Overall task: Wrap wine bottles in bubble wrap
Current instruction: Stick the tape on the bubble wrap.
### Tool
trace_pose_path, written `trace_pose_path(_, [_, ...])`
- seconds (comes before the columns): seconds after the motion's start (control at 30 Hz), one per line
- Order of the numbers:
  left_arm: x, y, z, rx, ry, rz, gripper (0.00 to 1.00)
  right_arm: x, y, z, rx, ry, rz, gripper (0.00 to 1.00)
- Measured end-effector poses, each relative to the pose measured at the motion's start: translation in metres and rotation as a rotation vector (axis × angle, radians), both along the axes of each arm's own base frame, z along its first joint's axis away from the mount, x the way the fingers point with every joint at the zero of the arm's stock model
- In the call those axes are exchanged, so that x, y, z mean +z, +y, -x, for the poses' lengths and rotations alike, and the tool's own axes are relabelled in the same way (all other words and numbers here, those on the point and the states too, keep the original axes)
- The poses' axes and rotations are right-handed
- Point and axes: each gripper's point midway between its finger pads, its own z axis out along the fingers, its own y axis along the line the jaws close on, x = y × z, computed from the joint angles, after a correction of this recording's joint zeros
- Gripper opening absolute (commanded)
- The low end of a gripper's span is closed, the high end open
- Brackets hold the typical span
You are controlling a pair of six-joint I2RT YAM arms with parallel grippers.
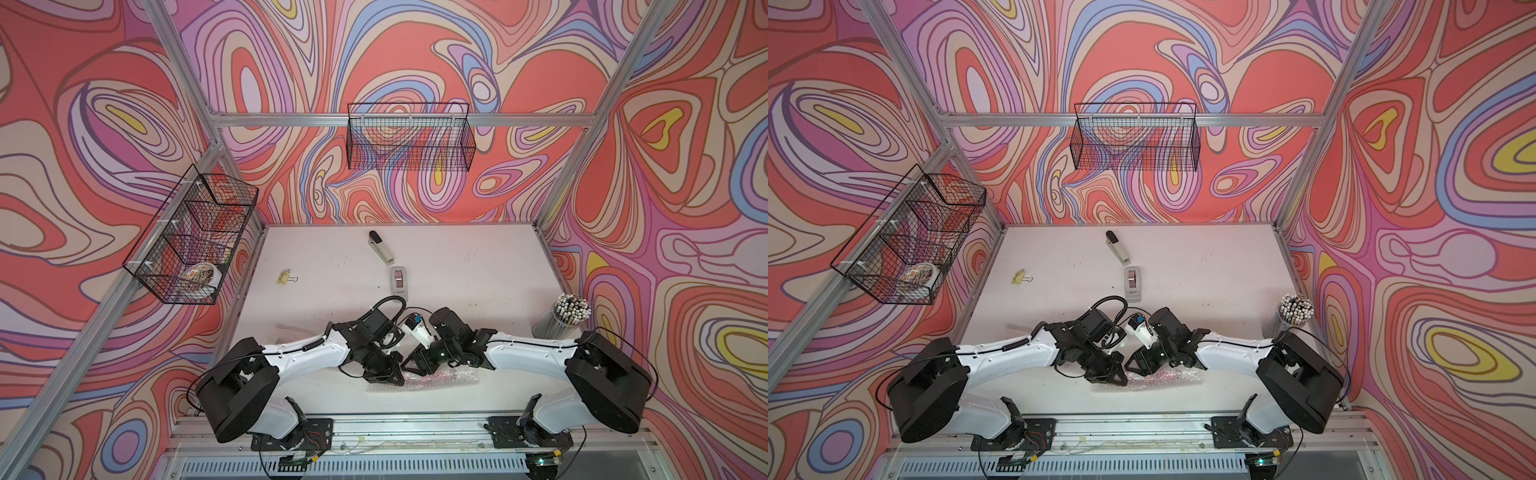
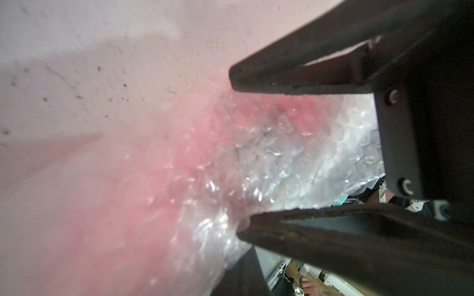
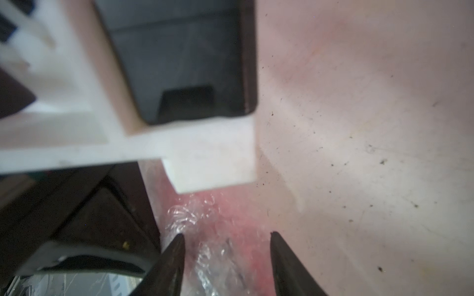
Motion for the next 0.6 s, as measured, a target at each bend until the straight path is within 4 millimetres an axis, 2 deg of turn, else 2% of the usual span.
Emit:
trace_pose_path(0.3, [0.0, -0.001, -0.002, 0.001, -0.021, 0.005, 0.06, 0.001, -0.006, -0.006, -0.065, 0.058, -0.011, 0.64])
trace_pose_path(0.6, [0.012, 0.004, -0.007, 0.007, -0.058, -0.023, 0.21, 0.013, -0.019, -0.012, -0.106, 0.043, -0.004, 0.73])
